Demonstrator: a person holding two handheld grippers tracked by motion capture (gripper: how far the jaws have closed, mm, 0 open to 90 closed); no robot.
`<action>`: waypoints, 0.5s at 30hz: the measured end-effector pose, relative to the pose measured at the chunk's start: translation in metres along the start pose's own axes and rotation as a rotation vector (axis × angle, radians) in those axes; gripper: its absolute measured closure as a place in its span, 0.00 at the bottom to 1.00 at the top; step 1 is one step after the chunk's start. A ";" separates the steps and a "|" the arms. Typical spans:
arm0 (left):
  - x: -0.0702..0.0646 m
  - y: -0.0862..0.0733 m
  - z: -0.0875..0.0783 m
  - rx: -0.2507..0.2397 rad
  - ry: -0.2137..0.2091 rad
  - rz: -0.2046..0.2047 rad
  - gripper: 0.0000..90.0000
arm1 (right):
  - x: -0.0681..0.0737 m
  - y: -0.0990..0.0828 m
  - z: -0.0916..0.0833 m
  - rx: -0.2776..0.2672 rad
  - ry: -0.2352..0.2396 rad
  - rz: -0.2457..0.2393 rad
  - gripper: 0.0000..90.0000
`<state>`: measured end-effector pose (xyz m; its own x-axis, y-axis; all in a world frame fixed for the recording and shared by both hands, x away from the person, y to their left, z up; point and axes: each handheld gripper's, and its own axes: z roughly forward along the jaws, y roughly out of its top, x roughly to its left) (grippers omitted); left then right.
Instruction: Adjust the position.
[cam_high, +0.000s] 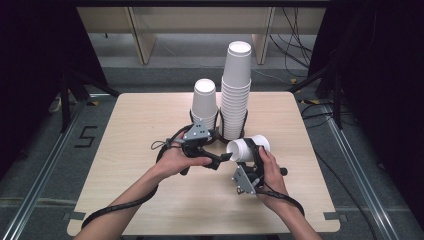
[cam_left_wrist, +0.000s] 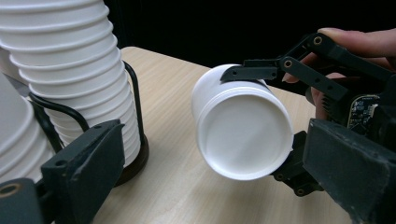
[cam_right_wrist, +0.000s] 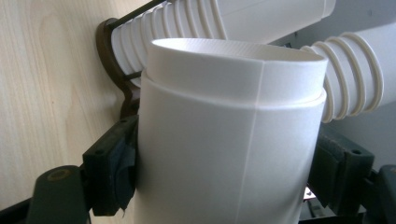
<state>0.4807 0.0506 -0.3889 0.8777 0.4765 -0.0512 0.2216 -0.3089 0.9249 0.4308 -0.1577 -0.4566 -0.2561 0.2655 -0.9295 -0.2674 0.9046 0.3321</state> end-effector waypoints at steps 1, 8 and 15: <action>0.000 0.000 0.001 0.000 -0.001 0.002 0.06 | 0.001 0.000 0.000 0.004 -0.007 0.008 0.23; 0.001 0.002 0.002 -0.010 0.004 -0.007 0.06 | 0.002 -0.001 0.001 0.013 -0.002 -0.051 0.23; 0.000 0.001 0.006 0.008 -0.002 -0.002 0.07 | 0.005 0.000 0.001 0.018 -0.014 -0.145 0.23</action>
<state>0.4840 0.0454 -0.3903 0.8782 0.4752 -0.0539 0.2269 -0.3148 0.9216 0.4300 -0.1560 -0.4614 -0.2032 0.1359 -0.9697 -0.2843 0.9395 0.1913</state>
